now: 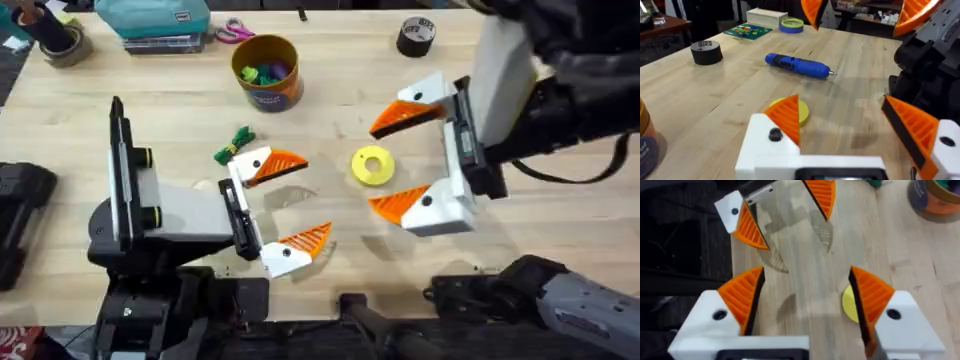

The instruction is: Pick up the gripper from the table and insert it into the empty holder that is missing its gripper. Then pick up a screw, insert it into the mounting hole, and use the screwdriver to tighten it. Finally, clean up the table by picking up the vegetable and placing it into the bucket.

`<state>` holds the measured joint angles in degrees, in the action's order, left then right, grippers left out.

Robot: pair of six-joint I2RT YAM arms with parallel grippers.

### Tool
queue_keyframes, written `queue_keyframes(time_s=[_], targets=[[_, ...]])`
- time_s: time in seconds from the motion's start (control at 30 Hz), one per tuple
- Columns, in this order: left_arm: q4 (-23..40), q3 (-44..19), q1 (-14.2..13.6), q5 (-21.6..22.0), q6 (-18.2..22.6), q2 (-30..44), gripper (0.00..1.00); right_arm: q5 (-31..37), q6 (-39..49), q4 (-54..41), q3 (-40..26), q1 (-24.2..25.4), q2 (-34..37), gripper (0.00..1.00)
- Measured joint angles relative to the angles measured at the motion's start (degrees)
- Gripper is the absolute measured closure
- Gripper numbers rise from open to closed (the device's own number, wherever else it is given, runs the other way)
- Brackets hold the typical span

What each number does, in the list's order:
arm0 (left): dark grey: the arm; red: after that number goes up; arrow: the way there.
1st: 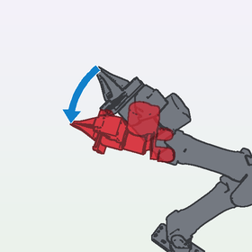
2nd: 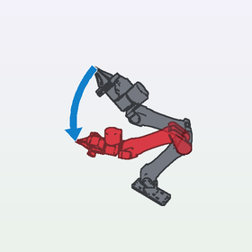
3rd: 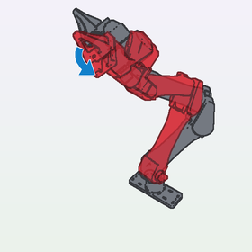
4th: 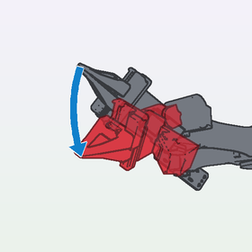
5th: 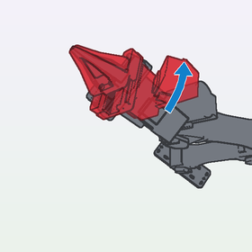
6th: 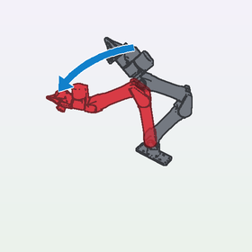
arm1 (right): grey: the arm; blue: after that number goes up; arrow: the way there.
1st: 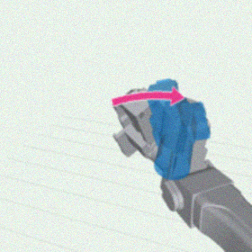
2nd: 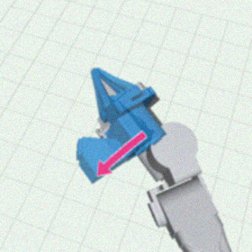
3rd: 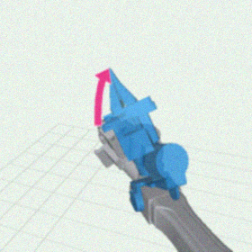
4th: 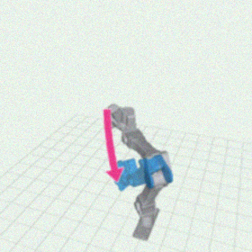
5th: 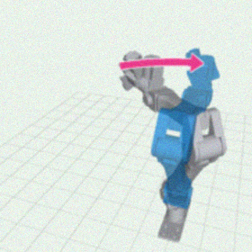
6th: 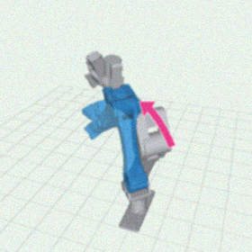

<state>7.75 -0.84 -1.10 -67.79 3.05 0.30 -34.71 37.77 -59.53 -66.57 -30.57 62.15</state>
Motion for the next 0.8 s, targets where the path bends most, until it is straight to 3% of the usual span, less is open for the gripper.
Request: queue_keyframes(time_s=[0.77, 0.8], targets=[[0.00, 0.00, 0.00, 0.00, 0.00, 0.02, 0.015, -0.75, 1.69, 0.04, 0.04, 0.00, 1.23, 0.005], [0.02, 0.00, 0.00, 0.00, -0.20, 0.02, 0.046, -0.75, 1.69, 0.04, 0.04, 0.00, 1.25, 0.005]])
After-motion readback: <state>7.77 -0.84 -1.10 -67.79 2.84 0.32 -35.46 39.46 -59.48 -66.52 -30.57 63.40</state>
